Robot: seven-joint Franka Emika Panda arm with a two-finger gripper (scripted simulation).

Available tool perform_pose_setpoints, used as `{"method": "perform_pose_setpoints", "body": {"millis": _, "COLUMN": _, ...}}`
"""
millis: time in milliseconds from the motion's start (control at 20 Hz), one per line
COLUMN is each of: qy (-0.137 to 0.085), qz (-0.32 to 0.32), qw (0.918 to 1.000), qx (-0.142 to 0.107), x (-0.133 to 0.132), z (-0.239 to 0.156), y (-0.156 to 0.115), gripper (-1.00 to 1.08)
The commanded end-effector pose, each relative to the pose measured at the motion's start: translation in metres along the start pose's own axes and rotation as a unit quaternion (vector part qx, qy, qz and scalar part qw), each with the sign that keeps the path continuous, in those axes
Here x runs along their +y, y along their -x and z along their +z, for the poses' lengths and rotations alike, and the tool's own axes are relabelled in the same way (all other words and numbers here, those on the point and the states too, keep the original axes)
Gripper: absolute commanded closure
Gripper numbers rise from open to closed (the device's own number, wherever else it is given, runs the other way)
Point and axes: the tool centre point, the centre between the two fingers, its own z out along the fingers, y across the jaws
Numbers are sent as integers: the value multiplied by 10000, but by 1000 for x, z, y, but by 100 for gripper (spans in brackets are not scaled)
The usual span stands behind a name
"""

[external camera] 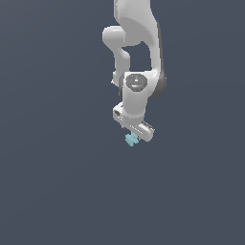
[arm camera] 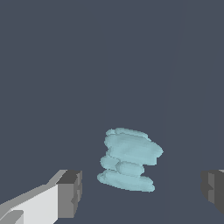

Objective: Pick up the object and move it to a goal position.

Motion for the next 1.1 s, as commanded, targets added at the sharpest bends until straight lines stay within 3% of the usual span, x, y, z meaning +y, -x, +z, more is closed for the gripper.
{"method": "perform_pose_setpoints", "body": {"millis": 0, "qy": -11, "qz": 285, "qw": 9996, "qx": 23, "x": 0, "z": 3, "y": 3, "gripper": -92}}
{"method": "perform_pose_setpoints", "body": {"millis": 500, "qy": -39, "qz": 942, "qw": 9955, "qx": 75, "x": 0, "z": 11, "y": 9, "gripper": -92}}
{"method": "perform_pose_setpoints", "body": {"millis": 1050, "qy": -42, "qz": 1005, "qw": 9949, "qx": 79, "x": 0, "z": 20, "y": 10, "gripper": -92}}
